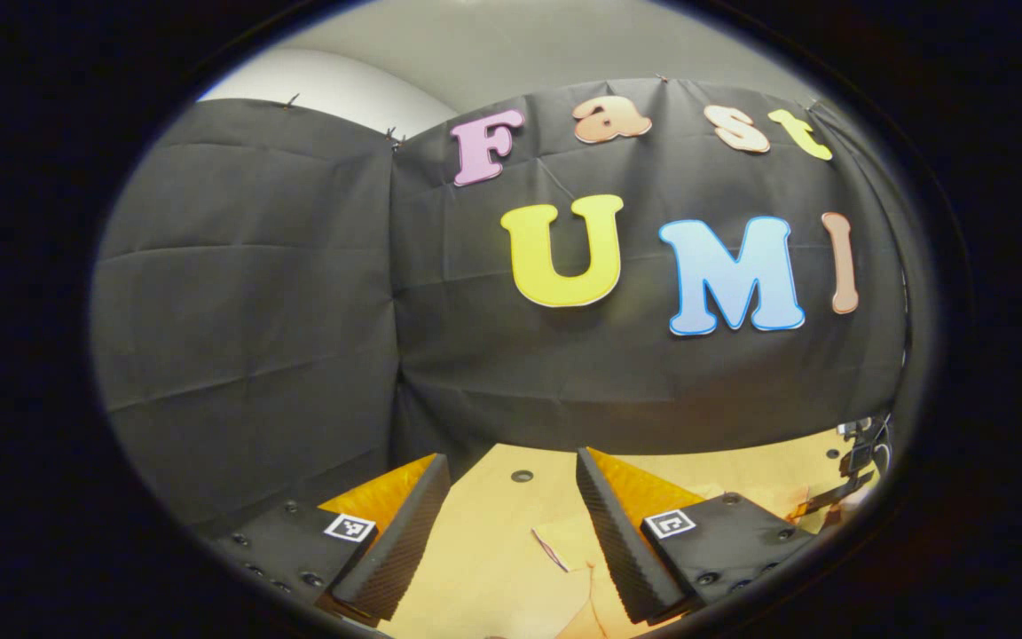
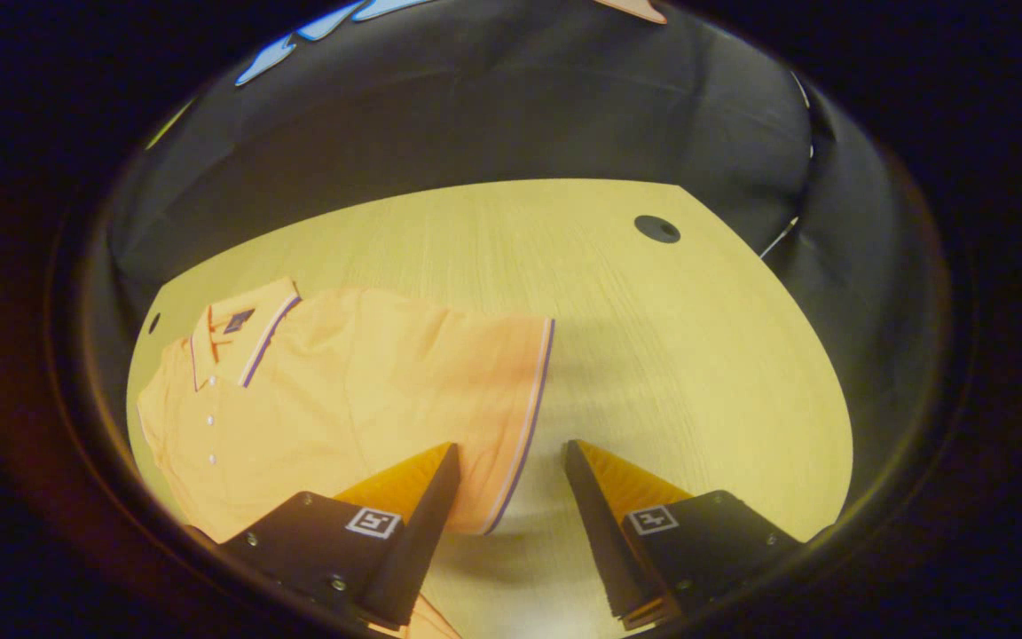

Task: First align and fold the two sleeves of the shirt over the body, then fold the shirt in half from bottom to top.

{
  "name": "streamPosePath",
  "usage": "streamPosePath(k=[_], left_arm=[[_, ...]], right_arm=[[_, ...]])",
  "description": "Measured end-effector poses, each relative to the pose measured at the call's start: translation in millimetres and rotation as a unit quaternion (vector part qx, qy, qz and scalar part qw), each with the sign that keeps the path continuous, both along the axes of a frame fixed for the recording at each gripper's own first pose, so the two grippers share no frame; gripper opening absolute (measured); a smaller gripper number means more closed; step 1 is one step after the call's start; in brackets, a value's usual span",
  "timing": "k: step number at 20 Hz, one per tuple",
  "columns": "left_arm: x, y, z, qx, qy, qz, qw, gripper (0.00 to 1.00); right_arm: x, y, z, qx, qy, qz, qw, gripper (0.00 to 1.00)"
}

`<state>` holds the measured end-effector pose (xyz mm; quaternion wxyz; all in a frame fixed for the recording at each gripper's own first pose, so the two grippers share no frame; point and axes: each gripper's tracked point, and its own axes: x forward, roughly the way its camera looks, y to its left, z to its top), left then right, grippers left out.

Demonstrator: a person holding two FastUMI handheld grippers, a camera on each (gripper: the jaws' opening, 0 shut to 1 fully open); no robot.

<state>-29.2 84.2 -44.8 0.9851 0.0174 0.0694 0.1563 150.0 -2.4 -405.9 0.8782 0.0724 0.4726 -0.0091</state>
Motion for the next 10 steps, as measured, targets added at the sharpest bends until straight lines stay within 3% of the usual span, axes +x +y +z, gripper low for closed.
streamPosePath(k=[2, 3, 4, 5, 7, 8, 10], left_arm=[[5, -4, -2, -0.001, 0.0, -0.004, 1.0, 0.94], [8, -6, -3, -0.003, 0.0, -0.007, 1.0, 0.94], [11, -9, -3, -0.003, 0.0, -0.01, 1.0, 0.94], [13, -11, -5, -0.004, 0.0, -0.013, 1.0, 0.94], [16, -15, -6, -0.007, 0.0, -0.019, 1.0, 0.94], [17, -16, -7, -0.008, 0.001, -0.02, 1.0, 0.94], [16, -12, -12, -0.011, 0.001, -0.02, 1.0, 0.95]], right_arm=[[2, 2, 3, 0.003, -0.005, 0.012, 1.0, 0.75], [4, 3, 4, 0.005, -0.006, 0.015, 1.0, 0.55], [4, 8, 1, 0.007, -0.007, 0.015, 1.0, 0.43], [4, 8, 0, 0.008, -0.002, 0.013, 1.0, 0.35], [5, 14, 0, 0.025, 0.009, 0.003, 1.0, 0.31], [5, 13, 3, 0.029, 0.009, -0.005, 1.0, 0.04], [4, 14, 3, 0.029, 0.011, 0.001, 1.0, 0.05]])
